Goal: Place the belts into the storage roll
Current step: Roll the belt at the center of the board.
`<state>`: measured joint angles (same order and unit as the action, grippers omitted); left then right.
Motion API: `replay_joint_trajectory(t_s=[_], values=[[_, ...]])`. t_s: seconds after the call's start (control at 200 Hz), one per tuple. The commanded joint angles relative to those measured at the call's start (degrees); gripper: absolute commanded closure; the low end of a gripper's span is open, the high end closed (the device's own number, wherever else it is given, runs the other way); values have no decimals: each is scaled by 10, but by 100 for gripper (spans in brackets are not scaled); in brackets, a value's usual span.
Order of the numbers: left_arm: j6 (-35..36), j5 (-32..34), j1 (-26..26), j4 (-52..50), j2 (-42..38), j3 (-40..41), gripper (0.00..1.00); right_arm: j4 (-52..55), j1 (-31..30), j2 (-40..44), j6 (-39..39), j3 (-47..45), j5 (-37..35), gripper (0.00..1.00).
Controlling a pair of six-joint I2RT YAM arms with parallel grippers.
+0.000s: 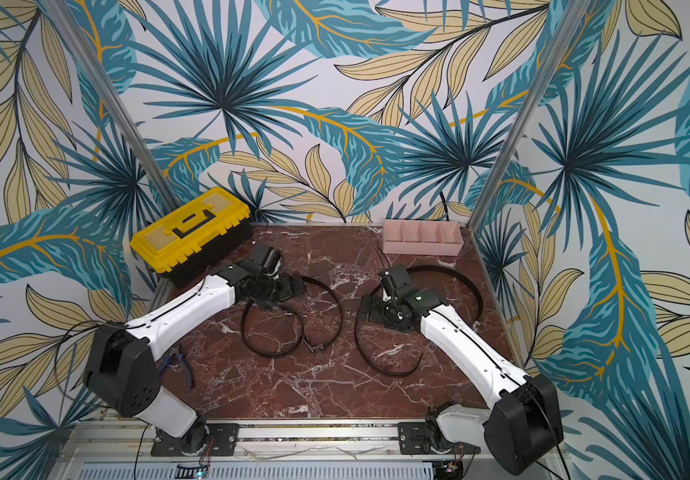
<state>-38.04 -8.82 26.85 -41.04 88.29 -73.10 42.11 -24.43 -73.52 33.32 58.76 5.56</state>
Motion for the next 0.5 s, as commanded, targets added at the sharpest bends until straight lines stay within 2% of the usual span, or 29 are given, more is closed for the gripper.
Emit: replay_joint_trajectory(t_s=[0.0,0.095,0.15,0.18,0.21,0.27,0.39,0.496], values=[[341,-8,-5,-35,-19,6,0,10,-2,-18,-27,10,-6,1],[618,-31,5,-35,-42,41,0,12,-1,-22,-35,6,-3,1],[796,-25,18,-27,-61,81,0,15,0,-23,-37,0,-1,1],[869,-17,20,1,-71,109,1,15,-1,-23,-38,-4,0,0],[906,-15,13,42,-80,136,0,15,-1,-23,-38,-8,1,1],[948,-55,-16,97,-74,153,0,13,0,-22,-37,-15,4,0],[1039,-65,-36,98,-21,132,0,13,0,-21,-36,-25,9,1],[1080,-76,-39,93,26,110,0,13,1,-17,-34,-29,12,0]])
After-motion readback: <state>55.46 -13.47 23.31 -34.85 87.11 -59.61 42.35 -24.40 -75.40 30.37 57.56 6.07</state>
